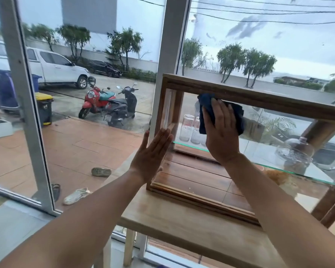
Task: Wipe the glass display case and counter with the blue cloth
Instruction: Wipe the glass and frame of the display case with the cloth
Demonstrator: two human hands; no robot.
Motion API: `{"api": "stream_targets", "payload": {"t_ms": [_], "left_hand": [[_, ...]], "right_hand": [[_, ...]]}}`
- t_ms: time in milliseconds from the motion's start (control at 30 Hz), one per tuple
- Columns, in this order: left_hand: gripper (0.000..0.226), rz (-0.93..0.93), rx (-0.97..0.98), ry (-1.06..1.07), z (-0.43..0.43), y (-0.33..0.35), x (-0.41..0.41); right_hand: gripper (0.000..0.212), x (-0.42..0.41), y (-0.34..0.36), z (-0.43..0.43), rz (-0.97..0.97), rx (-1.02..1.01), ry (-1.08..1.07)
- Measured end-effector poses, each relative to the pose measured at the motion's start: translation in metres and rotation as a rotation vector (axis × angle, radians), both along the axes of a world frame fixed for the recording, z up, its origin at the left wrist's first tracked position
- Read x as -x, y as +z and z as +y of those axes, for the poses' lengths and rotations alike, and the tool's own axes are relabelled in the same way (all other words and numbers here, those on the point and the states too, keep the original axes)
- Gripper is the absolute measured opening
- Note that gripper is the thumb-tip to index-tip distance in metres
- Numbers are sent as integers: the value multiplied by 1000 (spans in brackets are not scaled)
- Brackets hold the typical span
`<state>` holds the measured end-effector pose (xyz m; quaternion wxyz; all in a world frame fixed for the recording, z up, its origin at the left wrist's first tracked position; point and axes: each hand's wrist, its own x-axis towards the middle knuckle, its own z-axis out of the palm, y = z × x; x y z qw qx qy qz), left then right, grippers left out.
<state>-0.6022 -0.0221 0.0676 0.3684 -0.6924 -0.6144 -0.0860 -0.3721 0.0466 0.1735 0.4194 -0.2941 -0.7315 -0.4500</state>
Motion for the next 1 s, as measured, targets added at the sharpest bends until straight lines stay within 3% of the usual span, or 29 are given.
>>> {"api": "stream_targets", "payload": {"t_ms": [267, 433, 533, 600, 700, 800, 900, 1000], "left_hand": [[129, 22, -36, 10, 0, -3, 3], [115, 50, -41, 64, 0, -9, -1], [110, 55, -46, 70, -2, -11, 0], [110, 52, -40, 60, -2, -10, 1], [109, 19, -38, 30, 0, -10, 1], [107, 14, -60, 11, 1, -12, 2], [104, 33, -66, 4, 1, -12, 3], [101, 73, -57, 8, -2, -11, 7]], "right_hand": [[52, 37, 14, -2, -247, -20, -9], [58, 6, -55, -8, -514, 44, 17], [57, -18, -70, -14, -668, -17, 3], [53, -23, -49, -13, -634, -38, 6], [54, -15, 2, -6, -350, 21, 24], [57, -2, 19, -4, -240, 26, 12], [51, 5, -16, 0, -294, 19, 9], [49, -8, -59, -1, -538, -11, 24]]}}
